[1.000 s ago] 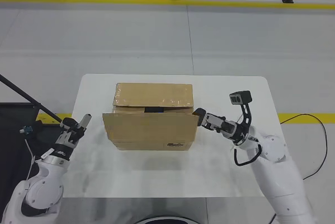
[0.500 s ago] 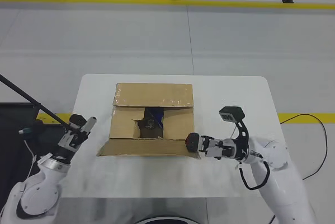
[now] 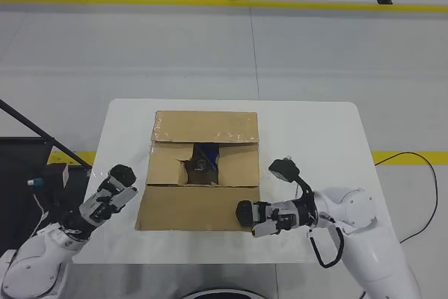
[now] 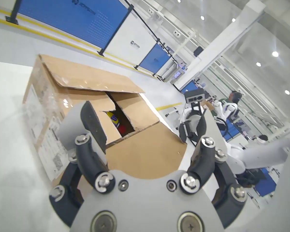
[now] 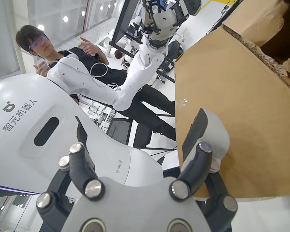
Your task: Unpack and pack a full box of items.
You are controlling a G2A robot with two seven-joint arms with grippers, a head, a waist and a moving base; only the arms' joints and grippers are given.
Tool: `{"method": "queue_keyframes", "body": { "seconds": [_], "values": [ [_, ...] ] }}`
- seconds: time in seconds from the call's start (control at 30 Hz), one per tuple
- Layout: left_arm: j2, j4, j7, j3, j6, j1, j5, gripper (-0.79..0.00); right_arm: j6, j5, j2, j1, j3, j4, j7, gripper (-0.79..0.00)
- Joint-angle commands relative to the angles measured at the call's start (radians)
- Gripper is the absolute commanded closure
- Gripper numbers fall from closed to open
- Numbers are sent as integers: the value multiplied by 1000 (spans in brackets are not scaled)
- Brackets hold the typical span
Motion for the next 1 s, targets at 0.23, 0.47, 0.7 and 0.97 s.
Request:
{"method": "queue_keyframes", "body": {
  "seconds": [0.23, 0.47, 0.7, 0.97],
  "values": [
    [27, 27, -209, -4, -149, 23, -26, -785, -40, -25, 4, 11, -29, 32, -73, -785],
    [44, 48, -267, -3, -185, 29, -12, -785, 2, -5, -1, 35, -8, 75, -258, -785],
    [47, 52, -275, 1, -189, 30, -12, -785, 65, 24, -7, 63, 1, 113, -372, -785],
    [47, 52, -275, 1, -189, 30, -12, -785, 65, 24, -7, 63, 1, 113, -372, -785]
  ]
}}
